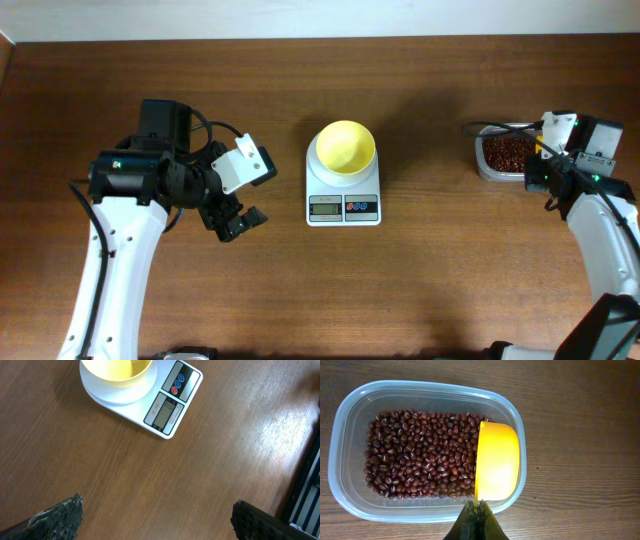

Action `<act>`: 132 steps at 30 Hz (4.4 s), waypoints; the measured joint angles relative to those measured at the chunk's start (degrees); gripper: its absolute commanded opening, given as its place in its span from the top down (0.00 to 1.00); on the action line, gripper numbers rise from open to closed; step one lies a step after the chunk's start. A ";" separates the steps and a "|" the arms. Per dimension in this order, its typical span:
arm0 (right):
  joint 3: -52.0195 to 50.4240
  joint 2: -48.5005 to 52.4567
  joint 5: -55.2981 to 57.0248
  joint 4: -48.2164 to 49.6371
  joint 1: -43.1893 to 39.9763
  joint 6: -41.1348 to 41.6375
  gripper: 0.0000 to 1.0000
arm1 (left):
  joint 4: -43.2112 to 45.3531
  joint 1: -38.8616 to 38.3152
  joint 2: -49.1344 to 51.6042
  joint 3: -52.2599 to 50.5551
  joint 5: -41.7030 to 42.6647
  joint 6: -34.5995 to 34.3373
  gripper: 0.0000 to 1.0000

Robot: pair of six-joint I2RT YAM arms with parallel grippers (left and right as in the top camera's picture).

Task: Scoop item into bowl and weigh 50g on scale
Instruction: 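Lower the yellow scoop into the red beans with the right gripper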

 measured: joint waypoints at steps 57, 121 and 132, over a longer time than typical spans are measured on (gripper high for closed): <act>2.21 8.79 -26.45 -5.40 -6.78 21.77 0.96 | -0.02 0.02 0.00 0.00 0.02 0.00 0.01; 4.28 13.51 -35.67 -6.49 -8.09 42.25 0.96 | -0.02 0.00 0.00 0.00 0.02 0.00 0.01; 3.98 15.17 -42.80 -6.34 -12.50 40.44 0.96 | -0.02 0.00 0.00 0.00 0.02 0.00 0.01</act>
